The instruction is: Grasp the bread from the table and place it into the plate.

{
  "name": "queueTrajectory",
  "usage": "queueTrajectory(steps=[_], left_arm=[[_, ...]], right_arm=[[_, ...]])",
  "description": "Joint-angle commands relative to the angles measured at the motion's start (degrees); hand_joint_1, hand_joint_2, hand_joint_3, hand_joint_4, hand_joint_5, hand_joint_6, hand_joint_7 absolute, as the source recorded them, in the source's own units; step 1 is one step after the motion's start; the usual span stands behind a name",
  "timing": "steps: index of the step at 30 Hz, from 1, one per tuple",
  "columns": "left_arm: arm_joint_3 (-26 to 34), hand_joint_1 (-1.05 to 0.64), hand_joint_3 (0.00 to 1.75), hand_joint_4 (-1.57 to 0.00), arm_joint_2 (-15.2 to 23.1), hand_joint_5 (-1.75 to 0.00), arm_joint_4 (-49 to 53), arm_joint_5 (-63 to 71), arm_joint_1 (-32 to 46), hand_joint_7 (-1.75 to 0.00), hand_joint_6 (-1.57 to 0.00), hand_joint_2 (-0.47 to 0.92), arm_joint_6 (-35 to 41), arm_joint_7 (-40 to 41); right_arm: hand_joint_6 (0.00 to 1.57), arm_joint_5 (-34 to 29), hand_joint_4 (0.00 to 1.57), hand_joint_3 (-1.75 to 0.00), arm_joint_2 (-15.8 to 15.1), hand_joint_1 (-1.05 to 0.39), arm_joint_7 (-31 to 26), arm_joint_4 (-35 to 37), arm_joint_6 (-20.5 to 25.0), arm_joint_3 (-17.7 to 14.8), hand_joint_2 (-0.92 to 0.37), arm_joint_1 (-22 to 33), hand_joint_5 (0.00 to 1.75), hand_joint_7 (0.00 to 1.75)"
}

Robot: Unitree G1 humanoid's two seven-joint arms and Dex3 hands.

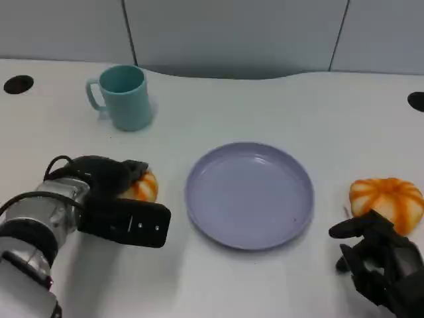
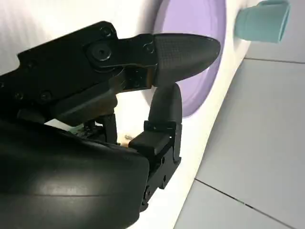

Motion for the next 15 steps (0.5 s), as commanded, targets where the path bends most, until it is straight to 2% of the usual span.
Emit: queueTrajectory(steps=[1, 2, 3, 5, 6, 7, 8, 9, 11, 15], left_arm=[[0.4, -0.39, 0.00, -0.36, 0.3, -0.49, 0.5, -1.9, 0.4, -0.13, -0.60, 0.77, -1.3, 1.0], [0.4, -0.35, 0.00, -0.32, 0.4, -0.78, 0.5, -2.3, 0.5, -0.16, -0.70, 0.78, -1.5, 1.6], [0.3, -0.34, 0.00, -0.30, 0.4, -0.89, 0.6, -2.5, 0.5, -0.17, -0.74, 0.79, -1.6, 1.9], [0.1, -0.32, 0.00, -0.29, 0.4, -0.98, 0.7, -2.7, 0.5, -0.18, -0.76, 0.79, -1.7, 2.0], [1.1, -0.32, 0.00, -0.28, 0.7, -0.99, 0.6, -3.3, 1.4, -0.18, -0.77, 0.79, -3.0, 6.5], [1.5, -0.24, 0.01, -0.43, 1.0, -1.44, 0.6, -3.6, 2.0, -1.01, -0.64, 0.86, -4.0, 10.5], [1.7, -0.21, 0.02, -0.51, 1.2, -1.59, 0.6, -3.7, 2.4, -1.37, -0.56, 0.88, -4.6, 13.3], [1.7, -0.19, 0.02, -0.55, 1.3, -1.68, 0.7, -3.8, 2.6, -1.59, -0.51, 0.90, -5.1, 15.0], [0.4, -0.14, 0.02, -0.65, 1.5, -1.73, 1.3, -2.6, 2.7, -1.71, -0.51, 0.90, -5.0, 18.8], [0.0, -0.11, 0.04, -0.74, 1.4, -1.75, 2.1, -2.7, 3.1, -1.74, -0.52, 0.92, -5.0, 21.4]], right_arm=[[0.44, 1.2, 0.46, -0.46, -0.3, -0.21, 0.5, -1.3, 0.5, -0.2, -0.92, 0.9, 1.62, 1.37], [0.44, 1.3, 0.46, -0.46, -0.3, -0.21, 0.6, -1.3, 0.3, -0.2, -0.92, 0.9, 1.62, 1.38], [0.44, 1.3, 0.46, -0.46, -0.3, -0.21, 0.7, -1.3, 0.3, -0.2, -0.92, 0.9, 1.62, 1.38], [0.44, 1.3, 0.46, -0.47, -0.3, -0.21, 0.7, -1.3, 0.3, -0.2, -0.92, 0.9, 1.62, 1.38], [0.44, 1.4, 0.46, -0.47, -0.3, -0.21, 0.7, -1.6, 0.6, -0.3, -0.92, 1.0, 1.62, 1.38], [0.44, 1.5, 0.46, -0.47, -0.3, -0.21, 0.8, -1.7, 0.8, -0.3, -0.92, 1.0, 1.62, 1.39], [0.43, 1.6, 0.46, -0.47, -0.3, -0.21, 0.9, -1.8, 0.9, -0.3, -0.92, 1.0, 1.62, 1.39], [0.43, 1.7, 0.46, -0.47, -0.3, -0.22, 0.9, -1.9, 1.0, -0.4, -0.92, 1.0, 1.62, 1.39], [0.43, 1.5, 0.47, -0.47, -0.4, -0.21, 0.8, -1.5, 0.1, -0.4, -0.92, 1.0, 1.63, 1.40], [0.43, 1.4, 0.47, -0.48, -0.4, -0.21, 0.7, -1.7, 0.2, -0.4, -0.92, 1.0, 1.63, 1.41]])
